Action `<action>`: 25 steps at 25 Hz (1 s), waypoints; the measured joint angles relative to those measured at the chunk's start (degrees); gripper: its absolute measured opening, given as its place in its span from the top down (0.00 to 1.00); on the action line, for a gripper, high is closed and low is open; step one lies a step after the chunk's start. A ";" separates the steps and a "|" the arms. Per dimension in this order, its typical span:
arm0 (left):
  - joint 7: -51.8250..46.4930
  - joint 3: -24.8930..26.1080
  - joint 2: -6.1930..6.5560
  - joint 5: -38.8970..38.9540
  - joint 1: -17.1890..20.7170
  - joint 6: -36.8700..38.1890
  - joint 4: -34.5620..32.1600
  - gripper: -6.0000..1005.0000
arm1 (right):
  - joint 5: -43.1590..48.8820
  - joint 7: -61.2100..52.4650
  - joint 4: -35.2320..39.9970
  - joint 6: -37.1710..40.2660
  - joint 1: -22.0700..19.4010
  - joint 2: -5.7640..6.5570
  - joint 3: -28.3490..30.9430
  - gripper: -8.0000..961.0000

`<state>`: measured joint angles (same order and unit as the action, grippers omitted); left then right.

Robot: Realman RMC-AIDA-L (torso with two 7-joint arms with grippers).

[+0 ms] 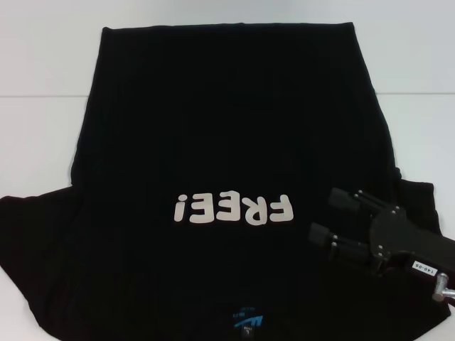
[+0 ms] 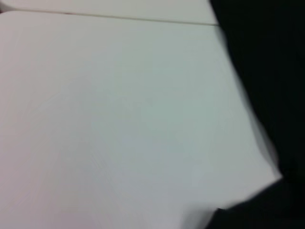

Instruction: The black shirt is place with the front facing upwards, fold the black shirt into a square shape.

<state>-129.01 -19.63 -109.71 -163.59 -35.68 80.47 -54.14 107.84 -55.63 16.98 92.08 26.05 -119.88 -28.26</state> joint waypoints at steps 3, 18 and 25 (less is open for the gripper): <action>-1.13 -0.71 0.02 -0.10 -0.07 -1.83 0.33 0.48 | 0.00 0.00 -0.04 0.00 0.05 0.00 0.01 0.07; -3.97 -7.46 -0.55 -0.25 0.50 -9.63 3.98 0.48 | 0.00 -0.01 -0.35 0.22 -0.20 -0.07 0.14 0.07; -3.71 -8.11 -0.25 -0.24 0.79 -11.89 6.75 0.48 | 0.00 0.00 -0.67 0.08 0.15 -0.09 0.13 0.07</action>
<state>-132.71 -27.74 -109.96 -163.83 -34.89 68.58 -47.40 107.84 -55.63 16.32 92.15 26.19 -119.97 -28.13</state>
